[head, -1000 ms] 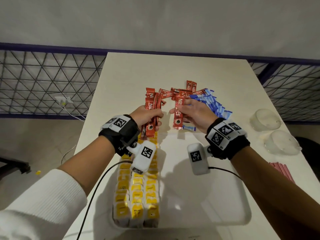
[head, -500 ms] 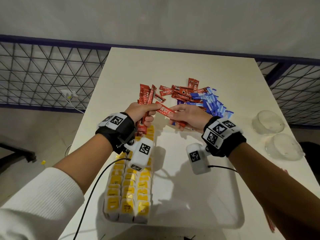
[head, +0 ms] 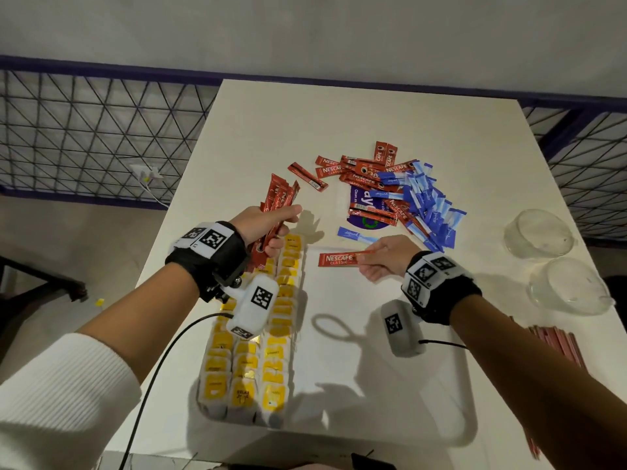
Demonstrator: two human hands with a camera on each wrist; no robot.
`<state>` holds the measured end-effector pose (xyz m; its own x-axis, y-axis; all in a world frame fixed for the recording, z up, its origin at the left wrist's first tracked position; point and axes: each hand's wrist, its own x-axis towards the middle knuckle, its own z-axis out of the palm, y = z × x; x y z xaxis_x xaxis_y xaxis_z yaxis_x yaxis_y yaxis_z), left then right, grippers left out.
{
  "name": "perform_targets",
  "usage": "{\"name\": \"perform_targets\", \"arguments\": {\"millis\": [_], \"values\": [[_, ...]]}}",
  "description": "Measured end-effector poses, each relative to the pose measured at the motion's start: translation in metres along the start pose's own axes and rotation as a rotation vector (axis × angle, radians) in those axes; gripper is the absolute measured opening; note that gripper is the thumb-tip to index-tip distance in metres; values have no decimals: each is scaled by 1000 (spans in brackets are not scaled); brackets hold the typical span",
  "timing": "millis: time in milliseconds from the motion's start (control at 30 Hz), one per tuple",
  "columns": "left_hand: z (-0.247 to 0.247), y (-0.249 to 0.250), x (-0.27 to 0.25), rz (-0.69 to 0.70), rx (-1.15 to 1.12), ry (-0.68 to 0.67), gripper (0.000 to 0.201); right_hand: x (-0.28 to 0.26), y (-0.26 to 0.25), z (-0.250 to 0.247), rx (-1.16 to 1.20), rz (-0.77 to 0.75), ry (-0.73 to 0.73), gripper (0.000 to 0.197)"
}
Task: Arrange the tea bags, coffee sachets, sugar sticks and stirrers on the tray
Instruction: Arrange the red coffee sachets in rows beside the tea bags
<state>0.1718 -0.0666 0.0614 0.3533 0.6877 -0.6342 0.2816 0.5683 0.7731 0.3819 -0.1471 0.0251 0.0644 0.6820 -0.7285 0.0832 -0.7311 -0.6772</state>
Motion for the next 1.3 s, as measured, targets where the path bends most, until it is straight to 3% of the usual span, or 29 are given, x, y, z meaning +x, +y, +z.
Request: {"name": "perform_targets", "arguments": {"millis": [133, 300, 500, 700, 867, 1033, 1100, 1233, 1300], "values": [[-4, -3, 1, -14, -17, 18, 21, 14, 10, 13, 90, 56, 98, 12], [-11, -7, 3, -37, 16, 51, 19, 28, 13, 21, -20, 85, 241, 30], [-23, -9, 6, -52, 14, 44, 16, 35, 12, 23, -32, 149, 278, 26], [-28, -10, 10, -87, 66, 25, 21, 48, 18, 25, -215, 120, 340, 39], [-31, -11, 10, -90, 94, 7, 26, 48, 19, 25, -282, 103, 356, 30], [-33, -8, 4, -61, 151, -103, 28, 31, 7, 26, -276, 154, 372, 39], [-30, -6, 0, -48, 149, -154, 24, 17, -3, 30, -218, 91, 347, 36], [-15, -4, -8, -38, 257, -244, 27, -11, -28, 45, 112, -152, 137, 33], [-6, -4, -11, -38, 311, -289, 31, -18, -36, 49, 166, -239, 77, 34]]}}
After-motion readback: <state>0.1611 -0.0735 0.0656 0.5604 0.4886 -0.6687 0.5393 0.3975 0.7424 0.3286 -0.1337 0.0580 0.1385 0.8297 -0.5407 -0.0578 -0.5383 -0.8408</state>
